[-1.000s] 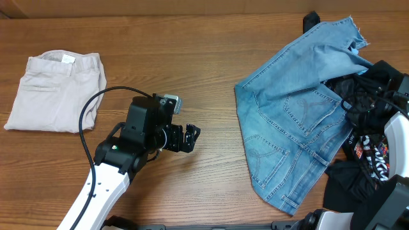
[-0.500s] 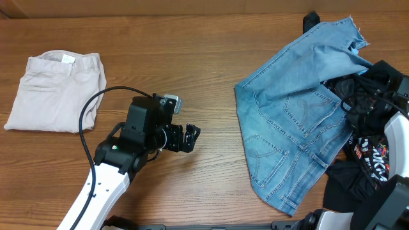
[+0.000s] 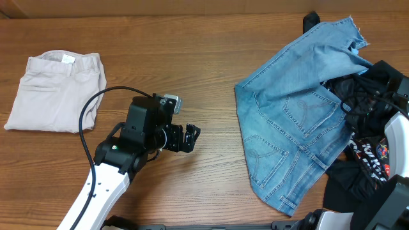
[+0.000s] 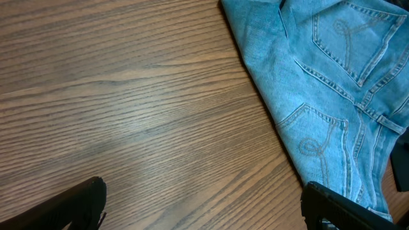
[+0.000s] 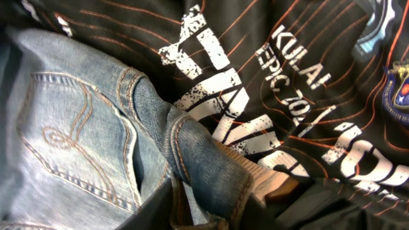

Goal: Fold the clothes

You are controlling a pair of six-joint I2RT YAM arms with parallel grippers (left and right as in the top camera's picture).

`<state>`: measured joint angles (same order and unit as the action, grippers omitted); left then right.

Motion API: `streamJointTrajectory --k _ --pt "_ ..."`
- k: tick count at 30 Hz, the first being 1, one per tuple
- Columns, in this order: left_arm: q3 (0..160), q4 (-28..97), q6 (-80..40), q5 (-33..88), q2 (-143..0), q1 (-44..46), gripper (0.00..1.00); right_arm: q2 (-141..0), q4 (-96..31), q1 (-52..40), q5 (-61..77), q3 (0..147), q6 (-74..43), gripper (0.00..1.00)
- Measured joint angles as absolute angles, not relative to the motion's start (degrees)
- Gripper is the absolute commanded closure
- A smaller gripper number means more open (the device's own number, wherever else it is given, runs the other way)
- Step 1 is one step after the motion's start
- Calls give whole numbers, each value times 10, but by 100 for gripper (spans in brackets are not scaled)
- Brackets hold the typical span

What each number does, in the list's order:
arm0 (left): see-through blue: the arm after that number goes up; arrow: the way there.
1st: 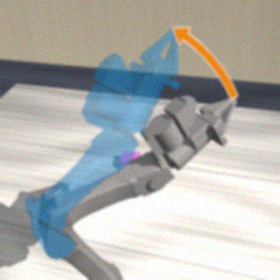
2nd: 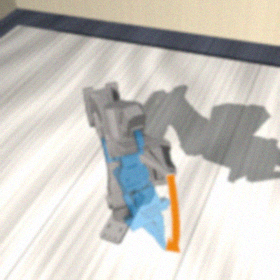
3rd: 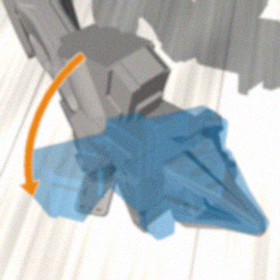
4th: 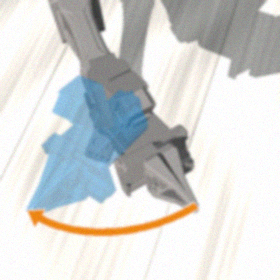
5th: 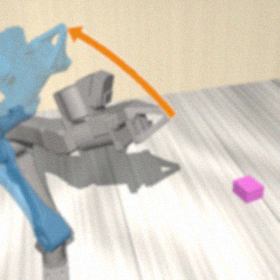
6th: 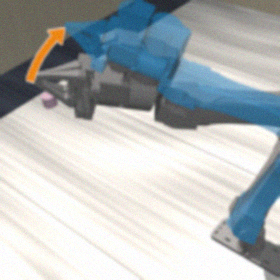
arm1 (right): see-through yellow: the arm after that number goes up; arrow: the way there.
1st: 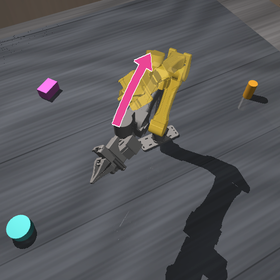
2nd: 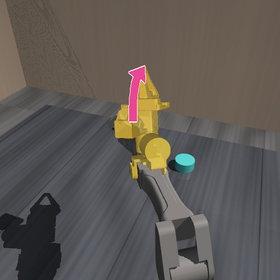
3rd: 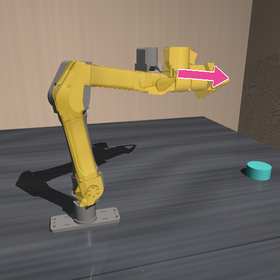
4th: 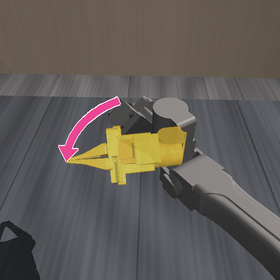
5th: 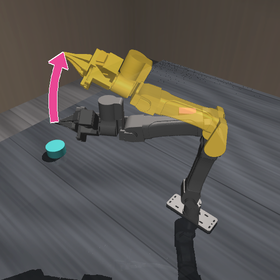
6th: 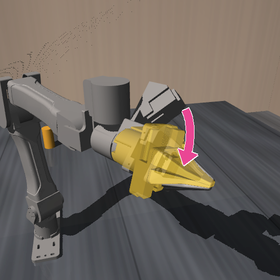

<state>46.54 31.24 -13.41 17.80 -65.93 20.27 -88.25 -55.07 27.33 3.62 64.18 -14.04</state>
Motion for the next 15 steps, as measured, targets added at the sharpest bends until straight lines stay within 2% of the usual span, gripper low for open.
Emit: streamJointTrajectory --k 5,9,12,15 --pt "466 312 -134 178 -659 203 0 -882 -549 273 48 642 -142 96" --pt "466 312 -134 178 -659 203 0 -882 -544 269 111 644 -110 96" --pt "466 310 -134 178 -659 203 0 -881 -548 235 156 653 -87 96" --pt "466 310 -134 178 -659 203 0 -868 -552 161 180 664 -74 96"
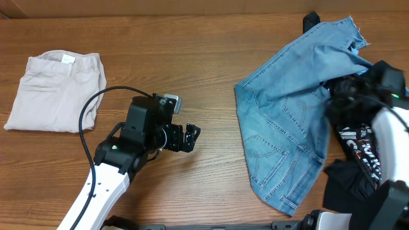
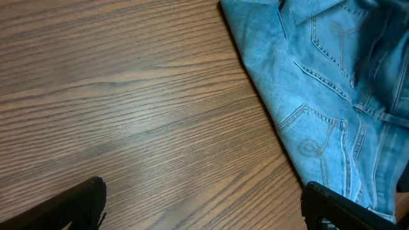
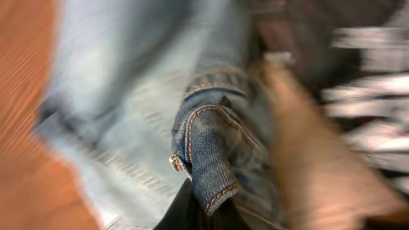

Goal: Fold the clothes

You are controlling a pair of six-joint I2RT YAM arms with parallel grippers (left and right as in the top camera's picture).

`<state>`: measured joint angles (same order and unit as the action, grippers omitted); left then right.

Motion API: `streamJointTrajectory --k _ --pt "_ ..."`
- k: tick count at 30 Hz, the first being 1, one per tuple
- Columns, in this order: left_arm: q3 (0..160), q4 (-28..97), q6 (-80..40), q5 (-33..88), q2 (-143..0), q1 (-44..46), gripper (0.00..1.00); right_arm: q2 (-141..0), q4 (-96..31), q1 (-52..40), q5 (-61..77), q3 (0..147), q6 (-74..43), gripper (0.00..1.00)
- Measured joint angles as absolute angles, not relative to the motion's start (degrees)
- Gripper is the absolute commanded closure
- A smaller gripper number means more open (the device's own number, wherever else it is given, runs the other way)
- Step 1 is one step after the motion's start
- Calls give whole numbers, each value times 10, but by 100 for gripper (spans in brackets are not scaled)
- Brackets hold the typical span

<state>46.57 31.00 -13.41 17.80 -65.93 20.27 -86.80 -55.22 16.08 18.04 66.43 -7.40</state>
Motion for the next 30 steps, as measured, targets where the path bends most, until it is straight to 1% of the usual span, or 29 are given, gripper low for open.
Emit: streamJointTrajectory --k 4,8,9,12,15,20,30 --pt "466 310 -134 178 -659 203 0 -846 -550 29 194 690 -70 96" --pt "466 310 -134 175 -659 203 0 -837 -527 -131 203 705 -68 96" --pt "465 310 -134 173 -659 203 0 -837 -523 -148 205 704 -68 96" --pt "466 310 -134 169 -659 203 0 -840 -500 -251 212 705 -67 96" --pt "465 310 -134 167 -659 203 0 -851 -479 -327 212 705 -65 96" --pt "466 311 -134 167 -659 203 0 -889 -463 -372 209 705 -64 96" --pt "466 313 -134 165 -659 203 0 -902 -435 -374 207 705 -64 96"
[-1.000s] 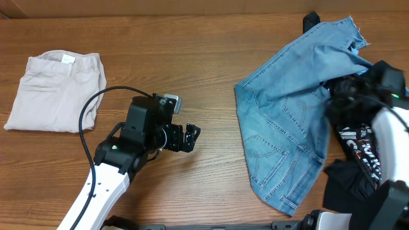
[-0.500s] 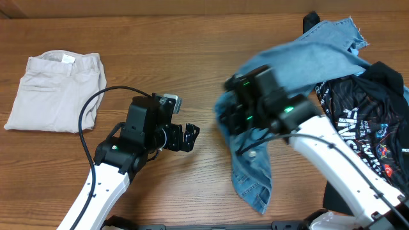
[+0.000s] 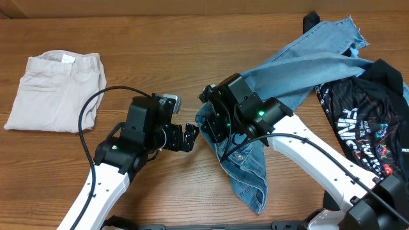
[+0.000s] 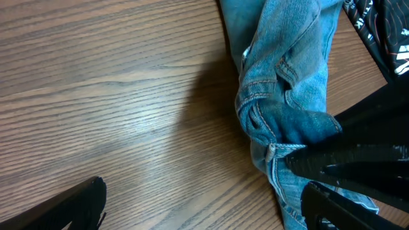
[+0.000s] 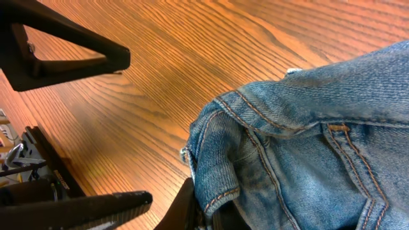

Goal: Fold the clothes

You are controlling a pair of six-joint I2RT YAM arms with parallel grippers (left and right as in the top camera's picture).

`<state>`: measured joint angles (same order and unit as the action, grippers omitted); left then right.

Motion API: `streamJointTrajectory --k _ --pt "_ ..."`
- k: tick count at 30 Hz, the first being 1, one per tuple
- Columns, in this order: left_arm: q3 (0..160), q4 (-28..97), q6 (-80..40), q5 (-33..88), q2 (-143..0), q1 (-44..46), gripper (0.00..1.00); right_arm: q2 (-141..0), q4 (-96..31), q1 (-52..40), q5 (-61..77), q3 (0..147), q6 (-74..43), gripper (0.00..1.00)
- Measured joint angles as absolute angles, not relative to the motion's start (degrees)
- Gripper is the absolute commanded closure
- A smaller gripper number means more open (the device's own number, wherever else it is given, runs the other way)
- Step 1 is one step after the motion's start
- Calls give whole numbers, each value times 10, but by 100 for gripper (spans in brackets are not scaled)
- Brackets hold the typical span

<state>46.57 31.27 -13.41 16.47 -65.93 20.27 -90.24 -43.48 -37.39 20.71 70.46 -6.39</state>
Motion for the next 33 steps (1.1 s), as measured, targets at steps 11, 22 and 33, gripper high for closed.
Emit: streamJointTrajectory --k 11,22,33 --pt "465 313 -134 156 -659 203 0 -902 -411 -374 208 705 -64 95" --pt "465 310 -134 153 -659 203 0 -902 -352 -372 215 705 -57 42" --pt "466 286 -134 149 -659 203 0 -857 -363 -320 102 707 -78 33"
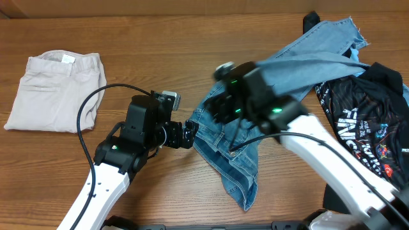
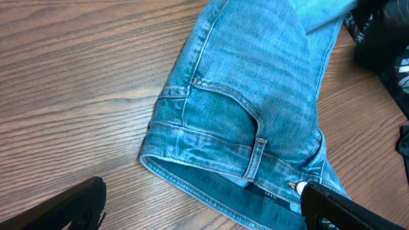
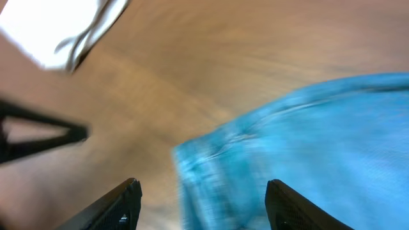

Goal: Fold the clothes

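Blue jeans (image 1: 233, 150) lie across the table's middle. Their waistband (image 2: 211, 160) is toward my left gripper and the legs (image 1: 319, 45) run to the far right corner. My left gripper (image 2: 201, 214) is open low over the wood, its right fingertip (image 2: 332, 207) at the waistband edge. My right gripper (image 3: 204, 207) hangs open above the jeans with nothing between its fingers; that view is blurred. The right arm (image 1: 255, 96) also shows blurred from overhead.
Folded beige trousers (image 1: 57, 92) rest at the far left. A black printed shirt (image 1: 367, 121) lies crumpled at the right edge, under the jeans' legs. Bare wood (image 1: 160, 45) lies between the trousers and the jeans.
My right gripper was shut on the bunched jeans waistband beside the left gripper. It is now open and higher, and the jeans lie spread flatter. The left arm has barely moved.
The jeans first lay at the right, partly over the black shirt, with my right gripper shut on their waistband. Then they were bunched at the table's middle, still held. Now they are let go and spread there. The left gripper stayed open throughout.
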You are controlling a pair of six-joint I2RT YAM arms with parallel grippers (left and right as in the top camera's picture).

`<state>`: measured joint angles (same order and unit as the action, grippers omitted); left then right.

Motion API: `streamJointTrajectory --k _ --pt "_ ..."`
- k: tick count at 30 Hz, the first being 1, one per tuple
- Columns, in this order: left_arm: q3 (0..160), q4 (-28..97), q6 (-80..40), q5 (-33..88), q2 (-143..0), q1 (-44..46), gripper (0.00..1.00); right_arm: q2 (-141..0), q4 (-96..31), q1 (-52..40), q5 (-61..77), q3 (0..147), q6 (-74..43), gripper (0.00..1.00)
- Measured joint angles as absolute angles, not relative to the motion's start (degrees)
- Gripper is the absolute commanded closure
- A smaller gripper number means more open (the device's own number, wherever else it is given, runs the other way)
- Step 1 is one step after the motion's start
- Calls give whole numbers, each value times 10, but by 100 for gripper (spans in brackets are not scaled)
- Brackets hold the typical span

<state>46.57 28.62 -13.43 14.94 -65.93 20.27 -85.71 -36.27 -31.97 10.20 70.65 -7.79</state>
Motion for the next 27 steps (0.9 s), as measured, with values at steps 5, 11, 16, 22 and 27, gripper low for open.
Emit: streamJointTrajectory --k 5,11,16,22,27 --pt "466 282 -141 149 -670 203 0 -778 -395 -241 67 707 -91 31" --pt "466 280 -178 150 -745 203 0 -728 -452 -158 55 709 -95 31" --pt "466 265 -216 149 -812 203 0 -726 -491 -117 50 709 -101 30" --pt "466 213 -254 150 -880 203 0 -726 -499 -110 49 709 -105 30" --pt "467 162 -272 150 -918 203 0 -726 -502 -110 49 709 -105 30"
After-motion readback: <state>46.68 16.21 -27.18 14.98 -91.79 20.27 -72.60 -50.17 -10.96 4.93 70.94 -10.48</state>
